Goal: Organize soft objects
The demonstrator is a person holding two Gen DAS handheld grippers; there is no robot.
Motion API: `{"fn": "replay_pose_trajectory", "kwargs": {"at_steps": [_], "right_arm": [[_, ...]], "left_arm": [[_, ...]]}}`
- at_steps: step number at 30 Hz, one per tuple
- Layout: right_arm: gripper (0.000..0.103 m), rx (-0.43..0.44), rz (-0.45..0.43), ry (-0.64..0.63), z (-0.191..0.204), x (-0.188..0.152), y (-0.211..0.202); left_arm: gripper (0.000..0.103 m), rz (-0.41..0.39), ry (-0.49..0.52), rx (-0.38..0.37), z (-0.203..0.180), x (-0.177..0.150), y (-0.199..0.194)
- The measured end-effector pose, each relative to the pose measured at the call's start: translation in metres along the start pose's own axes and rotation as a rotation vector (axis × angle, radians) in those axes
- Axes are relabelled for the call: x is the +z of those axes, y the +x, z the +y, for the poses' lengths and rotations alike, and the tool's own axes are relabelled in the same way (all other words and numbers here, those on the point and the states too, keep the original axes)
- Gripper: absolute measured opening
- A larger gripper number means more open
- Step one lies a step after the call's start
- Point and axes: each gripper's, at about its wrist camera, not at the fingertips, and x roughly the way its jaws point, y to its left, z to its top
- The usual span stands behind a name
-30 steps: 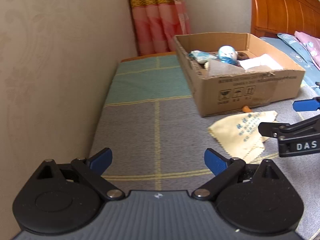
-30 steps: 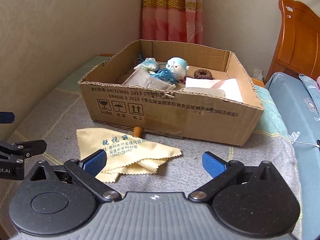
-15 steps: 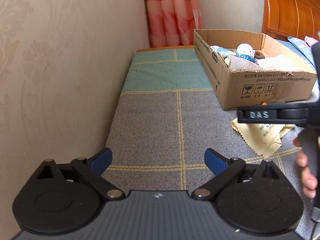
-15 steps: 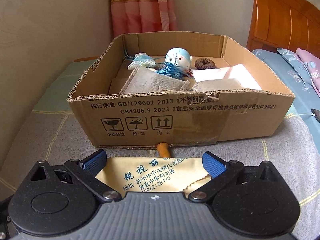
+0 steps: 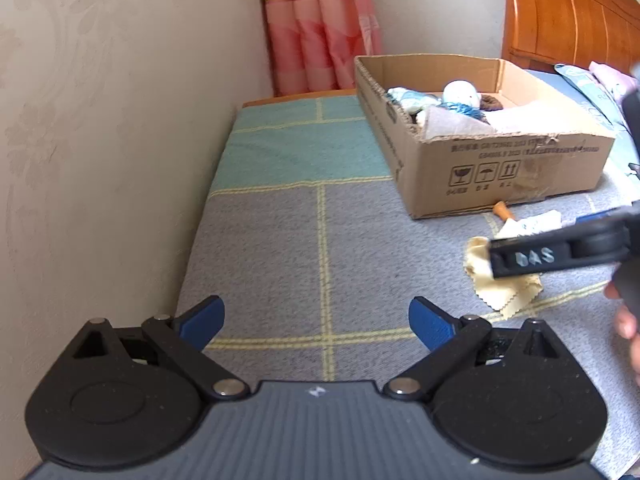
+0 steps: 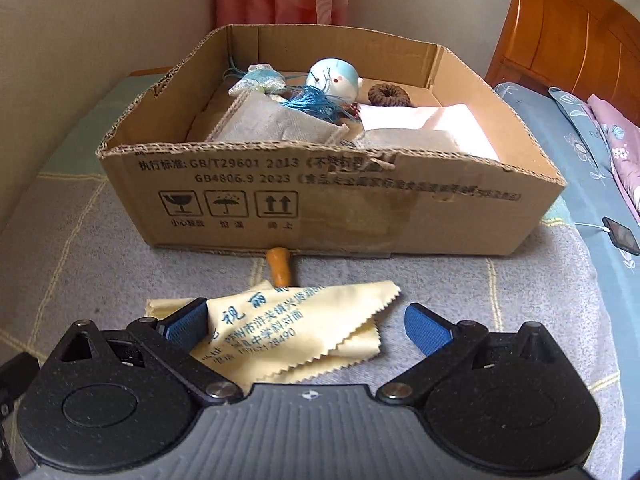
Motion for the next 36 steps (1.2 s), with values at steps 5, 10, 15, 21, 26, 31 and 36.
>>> {"fn": "replay_pose_trajectory", "kwargs": {"at_steps": [5, 10, 15, 21, 26, 31, 36], "right_arm": [[0.103, 0.088, 0.018, 0.002, -0.027, -0.009, -0.001], [0.103, 0.139, -0.019, -0.071, -0.033, -0.016, -0.003], [0.103, 0.183, -0.060, -0.122, -0.034, -0.025, -0.008], [0.100, 0.261, -0.113, -0.227, -0.020, -0.035, -0.013], [0.083, 0.296, -0.146, -0.278, -0.008, -0.036, -0.017], [0.052, 0.310, -0.166, -0.309, -0.001, -0.041, -0.028], [0.026, 0.272, -0.184, -0.329, -0.003, -0.045, -0.037]], "left_arm": [[0.098, -0.008, 0.016, -0.016, -0.008, 0.005, 0.001], [0.098, -0.011, 0.024, -0.023, -0.013, 0.008, 0.001], [0.098, -0.007, 0.018, -0.019, -0.012, 0.006, 0.001], [0.098, -0.001, 0.013, -0.019, -0.011, 0.005, 0.003], [0.098, 0.005, 0.019, -0.022, -0.013, 0.005, 0.005], [0.099, 0.005, 0.025, -0.037, -0.014, 0.006, 0.006], [0.098, -0.013, 0.046, -0.067, -0.021, 0.011, 0.005]]}}
